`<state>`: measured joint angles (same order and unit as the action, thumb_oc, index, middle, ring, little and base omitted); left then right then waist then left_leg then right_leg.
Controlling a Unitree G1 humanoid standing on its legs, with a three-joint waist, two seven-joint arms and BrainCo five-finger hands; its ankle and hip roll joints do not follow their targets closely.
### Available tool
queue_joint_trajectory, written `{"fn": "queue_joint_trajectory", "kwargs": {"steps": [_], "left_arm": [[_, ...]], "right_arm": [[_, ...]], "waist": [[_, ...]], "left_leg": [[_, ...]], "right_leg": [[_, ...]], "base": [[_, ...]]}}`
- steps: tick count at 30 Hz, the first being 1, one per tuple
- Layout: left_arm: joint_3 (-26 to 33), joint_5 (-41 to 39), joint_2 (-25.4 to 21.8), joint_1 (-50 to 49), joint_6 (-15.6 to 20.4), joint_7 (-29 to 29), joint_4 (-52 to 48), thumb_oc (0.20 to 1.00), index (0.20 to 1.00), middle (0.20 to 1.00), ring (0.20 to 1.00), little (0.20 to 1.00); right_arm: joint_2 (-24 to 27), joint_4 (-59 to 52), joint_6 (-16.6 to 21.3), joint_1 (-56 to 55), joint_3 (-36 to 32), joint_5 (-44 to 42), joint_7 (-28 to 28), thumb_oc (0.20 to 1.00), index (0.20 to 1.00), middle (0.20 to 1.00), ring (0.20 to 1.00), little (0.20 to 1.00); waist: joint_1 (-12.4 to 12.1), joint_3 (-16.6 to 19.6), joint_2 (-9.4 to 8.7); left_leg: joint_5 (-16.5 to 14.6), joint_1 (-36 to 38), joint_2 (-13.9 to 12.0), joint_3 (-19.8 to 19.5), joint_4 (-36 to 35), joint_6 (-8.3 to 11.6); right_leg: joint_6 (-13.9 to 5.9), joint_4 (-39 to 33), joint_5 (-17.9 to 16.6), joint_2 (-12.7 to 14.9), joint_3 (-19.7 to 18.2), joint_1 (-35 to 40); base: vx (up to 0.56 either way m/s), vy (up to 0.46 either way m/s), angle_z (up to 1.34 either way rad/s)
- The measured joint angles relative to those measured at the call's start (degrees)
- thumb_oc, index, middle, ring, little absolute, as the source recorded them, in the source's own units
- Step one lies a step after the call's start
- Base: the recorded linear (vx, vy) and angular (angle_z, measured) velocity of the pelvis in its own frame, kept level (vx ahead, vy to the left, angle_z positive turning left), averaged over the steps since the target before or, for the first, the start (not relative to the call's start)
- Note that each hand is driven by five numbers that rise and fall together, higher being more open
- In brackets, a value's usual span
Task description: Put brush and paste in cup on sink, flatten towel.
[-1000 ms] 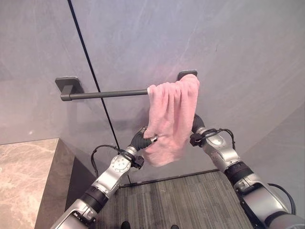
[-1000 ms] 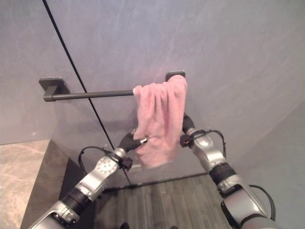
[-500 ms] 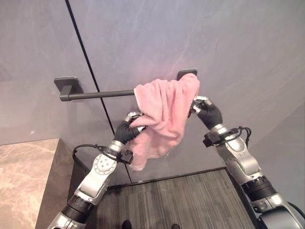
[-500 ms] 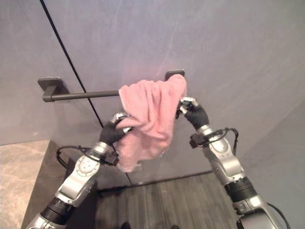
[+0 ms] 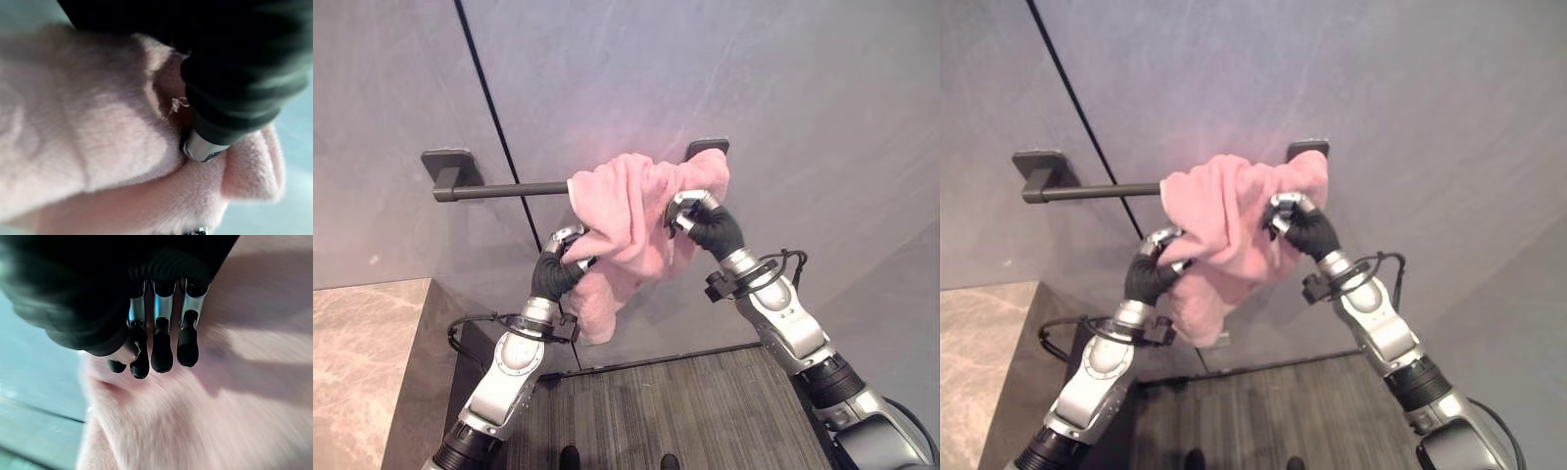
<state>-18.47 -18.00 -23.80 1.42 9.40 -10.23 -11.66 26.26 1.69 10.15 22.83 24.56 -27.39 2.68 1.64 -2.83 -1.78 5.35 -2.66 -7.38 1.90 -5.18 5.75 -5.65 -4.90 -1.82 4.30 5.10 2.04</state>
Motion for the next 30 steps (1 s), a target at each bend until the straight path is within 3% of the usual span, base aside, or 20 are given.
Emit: {"fn": "queue_joint_trajectory", "kwargs": {"steps": [6, 11, 16, 17, 18, 19, 20, 27, 30], "left_arm": [[-0.3, 0.1, -0.7, -0.6, 0.0, 0.4, 1.8, 0.2, 0.2, 0.2, 0.2, 0.2], [-0.5, 0.1, -0.6, -1.8, -0.2, 0.3, 6.8, 0.2, 0.2, 0.2, 0.2, 0.2], [-0.2, 0.1, -0.6, -1.3, -0.3, -0.7, 5.5, 0.2, 0.2, 0.2, 0.2, 0.2], [0.3, 0.1, -0.6, -1.4, -0.3, -0.9, 4.7, 0.2, 0.2, 0.2, 0.2, 0.2], [0.9, 0.1, -0.6, -1.4, -0.2, -1.4, 3.8, 0.2, 0.2, 0.2, 0.2, 0.2], [2.3, 0.1, -0.5, -1.5, 0.0, -2.3, 2.3, 0.2, 0.2, 0.2, 0.2, 0.2], [3.6, 0.1, -0.4, -1.4, 0.5, -3.1, 1.7, 0.2, 0.2, 0.2, 0.2, 0.2], [11.0, 0.0, 0.0, -2.0, 2.3, -6.2, -2.0, 0.2, 0.2, 0.2, 0.2, 0.2], [14.0, 0.6, -0.1, -4.2, 3.0, -7.3, -2.2, 0.2, 0.2, 0.2, 0.2, 0.2]], "right_arm": [[-1.8, 1.7, -0.3, -0.1, 1.4, -1.2, -0.1, 0.2, 0.2, 0.2, 0.2, 0.2], [-3.4, 5.4, -0.3, -0.4, 1.9, -1.1, -0.8, 0.2, 0.2, 0.2, 0.2, 0.2], [-4.0, 5.5, -0.4, -1.8, 1.9, -1.1, -1.8, 0.2, 0.2, 0.2, 0.2, 0.2], [-4.0, 5.4, -0.4, -1.9, 1.9, -1.1, -2.4, 0.473, 0.473, 0.473, 0.473, 0.473], [-3.8, 4.9, -0.4, -2.0, 1.6, -1.1, -2.5, 0.536, 0.536, 0.536, 0.536, 0.536], [-3.7, 3.3, -0.3, -3.0, 0.5, -1.1, -2.6, 0.846, 0.846, 0.846, 0.846, 0.846], [-3.6, 2.6, -0.2, -3.3, 0.1, -1.1, -2.6, 1.0, 1.0, 1.0, 1.0, 1.0], [-0.2, -4.1, 0.2, -12.8, -6.0, -1.1, -2.5, 1.0, 1.0, 1.0, 1.0, 1.0], [3.2, -5.7, 0.2, -19.7, -12.0, -0.9, -2.4, 1.0, 1.0, 1.0, 1.0, 1.0]], "waist": [[-1.5, -0.1, -0.28], [-1.6, -0.3, -0.42], [-1.5, -0.3, -0.45], [-1.6, -0.3, -0.45], [-1.4, -0.3, -0.46], [-1.4, -0.4, -0.47], [-1.3, -0.4, -0.47], [-0.6, -0.6, -0.49], [0.0, -1.7, -1.03]], "left_leg": [[0.1, -0.4, 0.4, -0.5, 0.0, 0.06], [0.1, -0.4, 0.6, -0.7, 0.0, 0.05], [0.1, -0.5, 1.0, -1.1, 0.0, 0.04], [0.1, -0.5, 1.0, -1.1, 0.0, 0.04], [0.0, -0.5, 0.9, -1.1, 0.0, 0.03], [0.0, -0.6, 1.0, -1.1, 0.0, 0.01], [0.0, -0.5, 1.0, -1.0, 0.0, -0.02], [-0.4, -0.4, 1.4, 0.1, 0.0, -0.55], [-0.5, -0.4, 1.5, 0.3, 0.0, -0.6]], "right_leg": [[-0.09, 0.0, 0.1, 0.3, 0.4, 0.0], [-0.2, 0.0, 0.1, 0.5, 0.6, 0.0], [-0.43, 0.0, 0.3, 0.9, 1.0, 0.1], [-0.45, 0.0, 0.3, 0.9, 1.1, 0.1], [-0.48, 0.0, 0.3, 0.9, 1.0, 0.1], [-0.51, 0.0, 0.4, 0.9, 1.0, 0.1], [-0.53, 0.0, 0.4, 0.9, 1.0, 0.1], [-0.83, 0.0, 0.5, 1.5, 0.1, -0.3], [-0.94, 0.0, 0.5, 1.7, 0.0, -0.3]], "base": [[0.01, 0.002, 0.04], [0.0, 0.005, 0.02], [0.01, 0.008, 0.04], [0.0, 0.0, 0.0], [0.0, 0.0, 0.0], [0.0, 0.0, 0.0], [0.0, 0.0, 0.0], [0.01, 0.004, -0.06], [0.0, 0.0, 0.0]]}}
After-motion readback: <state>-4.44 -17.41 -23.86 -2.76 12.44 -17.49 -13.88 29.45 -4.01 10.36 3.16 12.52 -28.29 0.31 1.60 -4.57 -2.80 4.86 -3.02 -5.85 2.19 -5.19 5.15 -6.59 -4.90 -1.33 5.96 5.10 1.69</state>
